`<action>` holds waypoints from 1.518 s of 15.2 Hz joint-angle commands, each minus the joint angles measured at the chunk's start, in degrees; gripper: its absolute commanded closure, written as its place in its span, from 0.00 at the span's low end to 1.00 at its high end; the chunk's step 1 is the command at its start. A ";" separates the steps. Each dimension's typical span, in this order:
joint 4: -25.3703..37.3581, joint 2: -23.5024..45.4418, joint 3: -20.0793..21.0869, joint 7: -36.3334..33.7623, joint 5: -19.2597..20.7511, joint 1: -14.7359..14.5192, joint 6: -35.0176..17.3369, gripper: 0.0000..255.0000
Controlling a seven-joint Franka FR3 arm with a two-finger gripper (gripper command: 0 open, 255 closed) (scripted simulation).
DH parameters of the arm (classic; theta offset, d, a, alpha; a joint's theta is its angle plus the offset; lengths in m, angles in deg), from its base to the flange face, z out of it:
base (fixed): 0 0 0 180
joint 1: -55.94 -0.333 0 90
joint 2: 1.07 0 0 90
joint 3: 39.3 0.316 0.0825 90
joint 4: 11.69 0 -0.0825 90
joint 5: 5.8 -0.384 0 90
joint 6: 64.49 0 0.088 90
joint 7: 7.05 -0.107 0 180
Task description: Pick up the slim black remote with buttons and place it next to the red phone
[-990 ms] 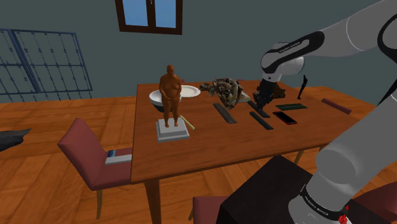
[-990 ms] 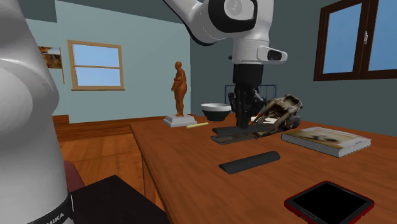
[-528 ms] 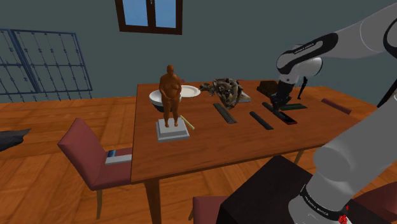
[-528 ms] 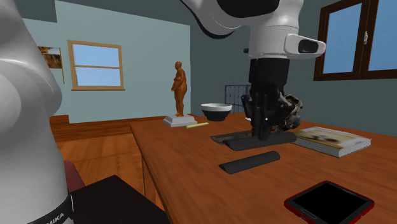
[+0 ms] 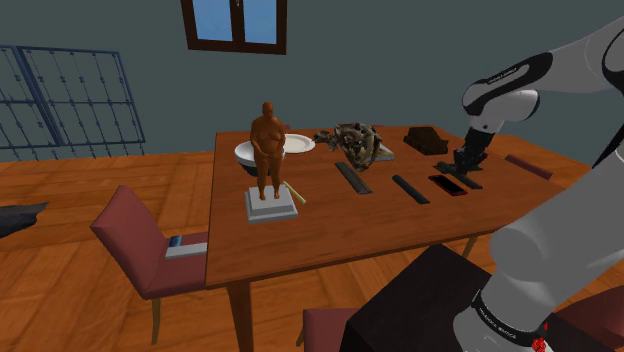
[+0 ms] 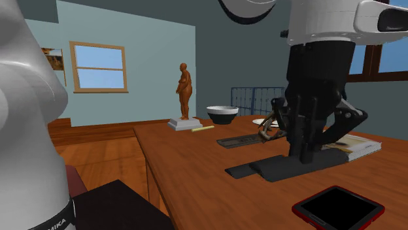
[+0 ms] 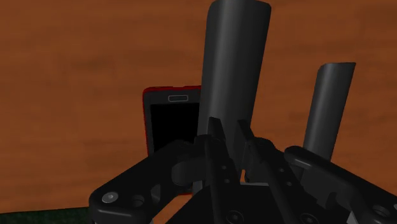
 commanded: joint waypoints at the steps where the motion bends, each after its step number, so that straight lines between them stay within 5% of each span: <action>1: 0.89 1.08 -2.11 3.43 0.09 1.20 -0.07 1.00; 9: 8.28 8.00 -9.81 16.94 -2.31 5.31 1.60 1.00; 17: 19.59 19.55 -15.30 31.73 -9.59 11.09 4.76 1.00; 23: 17.25 22.03 -14.83 33.32 -11.72 11.65 0.68 1.00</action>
